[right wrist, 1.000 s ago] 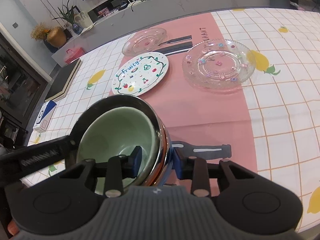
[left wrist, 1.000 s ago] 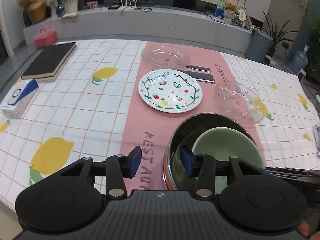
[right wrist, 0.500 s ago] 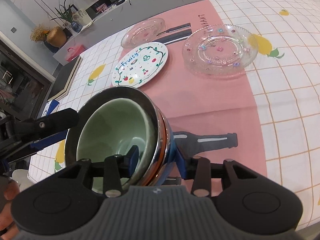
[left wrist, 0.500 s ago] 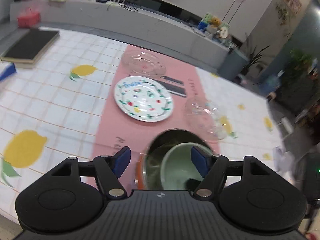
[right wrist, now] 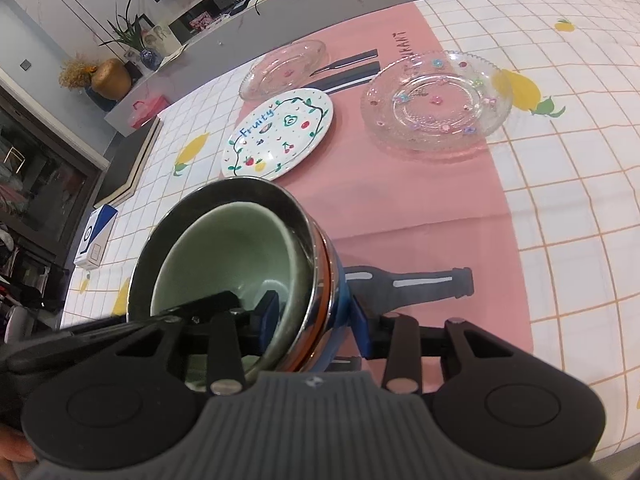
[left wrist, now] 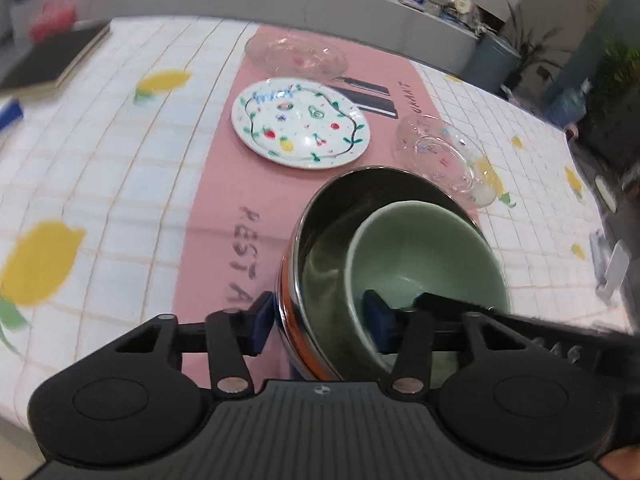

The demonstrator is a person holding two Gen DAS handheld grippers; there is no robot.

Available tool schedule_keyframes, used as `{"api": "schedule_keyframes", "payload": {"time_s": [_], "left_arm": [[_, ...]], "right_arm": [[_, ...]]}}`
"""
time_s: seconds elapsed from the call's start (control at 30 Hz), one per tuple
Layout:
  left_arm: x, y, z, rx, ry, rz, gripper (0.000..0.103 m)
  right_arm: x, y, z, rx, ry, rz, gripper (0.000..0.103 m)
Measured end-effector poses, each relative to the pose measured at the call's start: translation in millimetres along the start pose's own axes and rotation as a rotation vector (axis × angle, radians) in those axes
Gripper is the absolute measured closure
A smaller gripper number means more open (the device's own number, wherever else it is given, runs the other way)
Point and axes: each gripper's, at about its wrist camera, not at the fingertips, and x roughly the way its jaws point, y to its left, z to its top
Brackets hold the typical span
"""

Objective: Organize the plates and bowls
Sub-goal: 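Lower the pale green bowl into the steel bowls with both grippers, then open both grippers and lift them off the stacked bowls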

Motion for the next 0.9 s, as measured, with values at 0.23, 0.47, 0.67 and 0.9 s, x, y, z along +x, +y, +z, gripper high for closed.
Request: {"api": "schedule_keyframes", "payload": {"time_s": [0.23,0.47,0.67,0.9], "left_arm": [[-3.6,15.8,10.9,-0.040,0.050,0.019,0.054],[-9.7,39.0,19.6,-0.062,0.075,0.054,0.054],[-14.3,39.4,21.3,-0.045,0.068,0.091,0.055],[-41.1,20.8,25.3,0.050,-0.062,0.162,0.035]], "right_arm": [[7.6,20.8,0.6,-0.053,0.022,-0.032,0.067],[19.8,50.8,-1.1,-0.103,0.055,-0.043,0.067],[21.9,54.8,-3.8,-0.113,0.061,-0.023,0.064],[-6.8,39.1,-10.1,-0.062,-0.048,0.069,0.041]]}}
